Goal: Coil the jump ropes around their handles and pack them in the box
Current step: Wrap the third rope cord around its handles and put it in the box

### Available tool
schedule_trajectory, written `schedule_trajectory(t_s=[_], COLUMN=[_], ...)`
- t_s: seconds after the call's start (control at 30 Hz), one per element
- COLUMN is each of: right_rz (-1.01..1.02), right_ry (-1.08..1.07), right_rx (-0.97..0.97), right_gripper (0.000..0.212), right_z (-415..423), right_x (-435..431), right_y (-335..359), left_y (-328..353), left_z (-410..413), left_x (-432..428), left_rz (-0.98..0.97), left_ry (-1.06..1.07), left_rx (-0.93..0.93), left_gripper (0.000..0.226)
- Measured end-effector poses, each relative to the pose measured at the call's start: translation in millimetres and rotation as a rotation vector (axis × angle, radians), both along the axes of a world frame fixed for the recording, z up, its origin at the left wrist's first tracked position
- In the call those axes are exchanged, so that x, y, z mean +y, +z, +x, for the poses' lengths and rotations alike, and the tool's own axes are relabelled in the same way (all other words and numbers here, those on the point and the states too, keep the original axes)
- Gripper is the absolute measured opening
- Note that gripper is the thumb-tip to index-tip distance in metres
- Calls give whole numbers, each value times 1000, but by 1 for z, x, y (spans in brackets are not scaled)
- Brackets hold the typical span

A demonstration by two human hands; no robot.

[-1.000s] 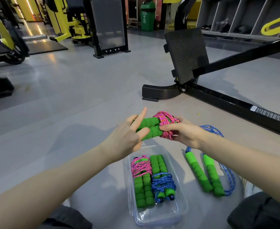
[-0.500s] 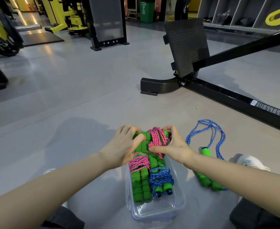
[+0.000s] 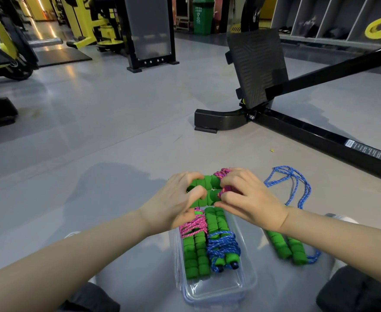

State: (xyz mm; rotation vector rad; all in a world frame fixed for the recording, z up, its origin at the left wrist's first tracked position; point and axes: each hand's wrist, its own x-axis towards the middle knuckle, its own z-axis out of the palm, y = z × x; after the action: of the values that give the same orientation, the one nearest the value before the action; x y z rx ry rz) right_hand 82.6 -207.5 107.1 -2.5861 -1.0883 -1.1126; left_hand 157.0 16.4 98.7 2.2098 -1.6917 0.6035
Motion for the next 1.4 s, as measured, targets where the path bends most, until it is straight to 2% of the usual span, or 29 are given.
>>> schedule_trajectory(t_s=[0.1, 0.17, 0.37, 0.47, 0.53, 0.6, 0.7, 0.9, 0.97, 1.07, 1.2, 1.4], right_rz=[-106, -201, -620, -697, -706, -663, -549, -222, -97, 27, 51, 6], right_ry=[4, 35, 86, 86, 95, 99, 59, -229, -296, -339, -317, -175], right_rx=[-106, -133, 21, 9, 5, 40, 127, 257, 312, 349, 439, 581], right_gripper=[21, 30, 60, 76, 80, 83, 85, 88, 85, 74, 75, 77], right_z=[2, 3, -5, -7, -7, -10, -21, -40, -45, -50, -51, -51], right_x=[-1, -5, -37, -36, -33, -27, -2, 61, 76, 89, 86, 68], right_y=[4, 5, -9, -18, -24, -31, -49, -94, -109, -126, -124, -112], left_y=[0, 0, -9, -9, -10, -16, -27, -47, -60, -75, -84, -79], left_z=[-1, 0, -1, 1, 4, 6, 15, 29, 33, 32, 34, 29], left_x=[-1, 1, 8, 3, 0, -1, -1, -4, -6, -7, -1, -5], left_rz=[-1, -1, 71, 111, 146, 179, 268, 341, 351, 348, 324, 389], left_ry=[0, -7, -118, -181, -224, -257, -264, -342, -354, -370, -329, -336], left_rx=[3, 7, -86, -142, -186, -209, -270, -271, -320, -329, -272, -196], left_gripper=[28, 28, 43, 36, 23, 14, 25, 16, 15, 28, 43, 19])
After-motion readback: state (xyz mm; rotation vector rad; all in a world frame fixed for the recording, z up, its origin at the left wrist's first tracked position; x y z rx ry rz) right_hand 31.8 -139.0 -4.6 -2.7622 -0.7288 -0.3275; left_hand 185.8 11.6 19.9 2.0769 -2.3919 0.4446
